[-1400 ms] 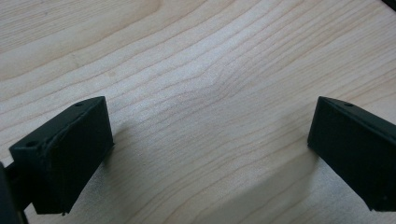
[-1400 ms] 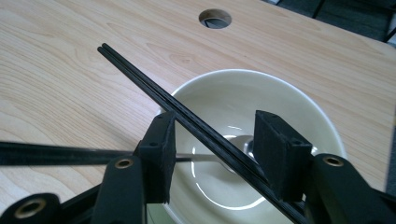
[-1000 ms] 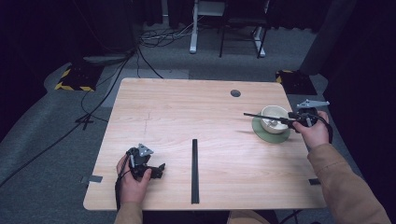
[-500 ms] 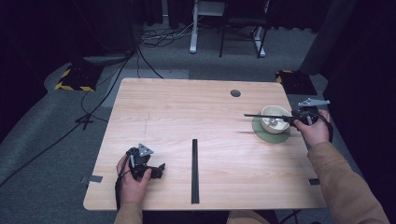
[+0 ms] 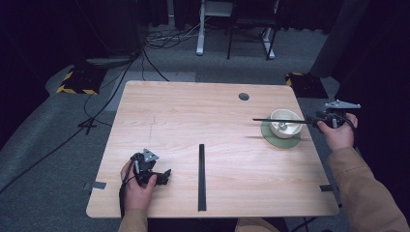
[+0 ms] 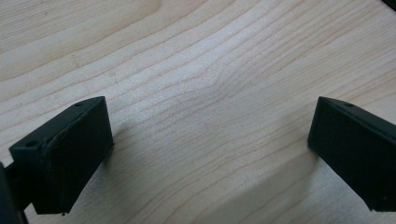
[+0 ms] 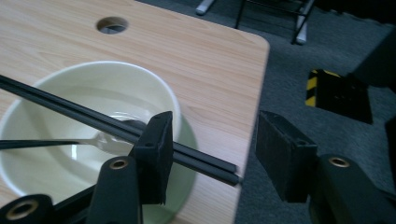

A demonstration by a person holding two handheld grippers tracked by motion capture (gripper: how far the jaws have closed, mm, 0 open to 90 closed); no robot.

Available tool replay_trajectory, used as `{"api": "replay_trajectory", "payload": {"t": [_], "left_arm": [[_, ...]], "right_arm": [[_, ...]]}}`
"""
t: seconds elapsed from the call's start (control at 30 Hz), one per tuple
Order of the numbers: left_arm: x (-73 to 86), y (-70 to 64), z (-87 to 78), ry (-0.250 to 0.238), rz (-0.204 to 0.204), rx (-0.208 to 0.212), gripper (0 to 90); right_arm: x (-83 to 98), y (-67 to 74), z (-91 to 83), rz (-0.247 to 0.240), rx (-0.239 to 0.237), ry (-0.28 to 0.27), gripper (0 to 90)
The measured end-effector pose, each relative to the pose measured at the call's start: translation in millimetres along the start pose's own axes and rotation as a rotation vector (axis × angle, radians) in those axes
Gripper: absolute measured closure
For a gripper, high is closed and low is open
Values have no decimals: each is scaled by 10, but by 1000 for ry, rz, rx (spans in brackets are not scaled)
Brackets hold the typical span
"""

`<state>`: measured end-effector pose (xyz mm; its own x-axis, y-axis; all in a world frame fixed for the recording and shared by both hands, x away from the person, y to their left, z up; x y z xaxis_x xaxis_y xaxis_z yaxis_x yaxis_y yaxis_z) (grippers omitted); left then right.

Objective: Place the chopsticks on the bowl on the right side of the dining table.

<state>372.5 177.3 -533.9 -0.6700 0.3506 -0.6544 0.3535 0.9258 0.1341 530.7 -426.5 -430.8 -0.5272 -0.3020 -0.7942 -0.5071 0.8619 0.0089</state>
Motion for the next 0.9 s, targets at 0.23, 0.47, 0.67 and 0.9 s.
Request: {"api": "replay_trajectory", "payload": {"t": [0.23, 0.47, 0.67, 0.9], "left_arm": [[0, 0, 1, 0, 0, 1, 2], [0, 0, 1, -1, 0, 1, 2], [0, -1, 1, -1, -1, 1, 2], [0, 0, 0, -1, 0, 1, 3]], "right_arm": [[154, -242, -143, 60, 82, 12, 480], [261, -338, -131, 91, 109, 36, 480], [324, -368, -59, 105, 120, 53, 480], [379, -364, 39, 113, 118, 70, 480]]}}
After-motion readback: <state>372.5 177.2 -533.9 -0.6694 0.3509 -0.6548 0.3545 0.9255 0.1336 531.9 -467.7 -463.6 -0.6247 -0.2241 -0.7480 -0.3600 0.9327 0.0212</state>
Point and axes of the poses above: each handheld gripper's, and its own axes: z roughly forward along the jaws, x roughly out of its underside, y roughly to its left, the point moved 4 cm from there along z, roughly forward along the jaws, and after that the axes turned 12 degrees about -x, right-handed, at the moved point
